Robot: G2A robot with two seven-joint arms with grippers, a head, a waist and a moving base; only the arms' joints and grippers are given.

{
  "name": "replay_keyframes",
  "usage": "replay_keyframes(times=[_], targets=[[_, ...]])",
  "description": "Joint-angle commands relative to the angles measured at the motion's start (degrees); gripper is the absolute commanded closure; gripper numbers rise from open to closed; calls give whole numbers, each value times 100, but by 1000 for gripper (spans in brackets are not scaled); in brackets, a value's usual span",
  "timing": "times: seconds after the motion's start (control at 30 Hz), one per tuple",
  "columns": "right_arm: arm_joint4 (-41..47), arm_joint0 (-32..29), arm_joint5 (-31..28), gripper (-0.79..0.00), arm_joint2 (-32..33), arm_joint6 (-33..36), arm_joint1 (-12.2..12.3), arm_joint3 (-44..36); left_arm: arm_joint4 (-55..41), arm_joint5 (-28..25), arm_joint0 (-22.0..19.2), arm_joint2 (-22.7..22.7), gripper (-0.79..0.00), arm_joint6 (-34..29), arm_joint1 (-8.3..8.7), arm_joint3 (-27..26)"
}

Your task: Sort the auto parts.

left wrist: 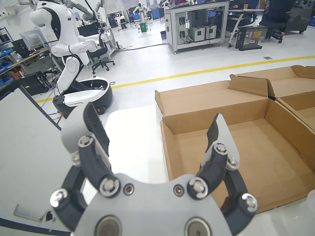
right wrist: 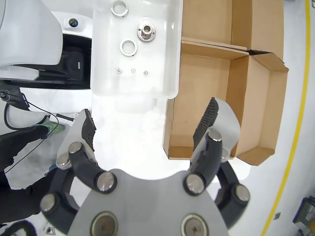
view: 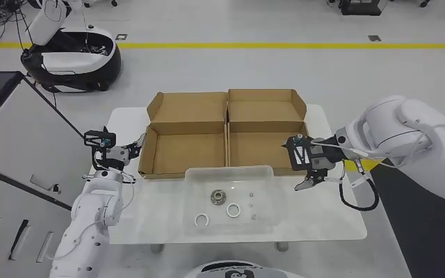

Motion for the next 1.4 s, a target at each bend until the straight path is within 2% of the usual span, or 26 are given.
replay_keyframes(times=[0.0,0.27,0.37,0.57,0.77,1.0,1.17,1.37], targets=[[-1,0,0,-785,0,0,0,1,0,0,0,0,-785,0,0,0],[-29,1,17,-785,5,8,0,-6,0,0,0,0,-785,0,0,0],[-302,52,153,-785,42,153,-16,-267,0,0,0,0,-785,0,0,0],[-354,255,304,-785,-220,304,-200,-506,0,0,0,0,-785,0,0,0],[-395,572,687,-785,-841,687,-559,-578,0,0,0,0,-785,0,0,0],[-174,1118,1237,-785,-1716,1238,-1122,-468,0,0,0,0,-785,0,0,0],[20,1085,1815,-785,-1739,1816,-1521,-369,0,0,0,0,-785,0,0,0],[50,913,2233,-785,-1739,2235,-1936,-175,0,0,0,0,-785,0,0,0]])
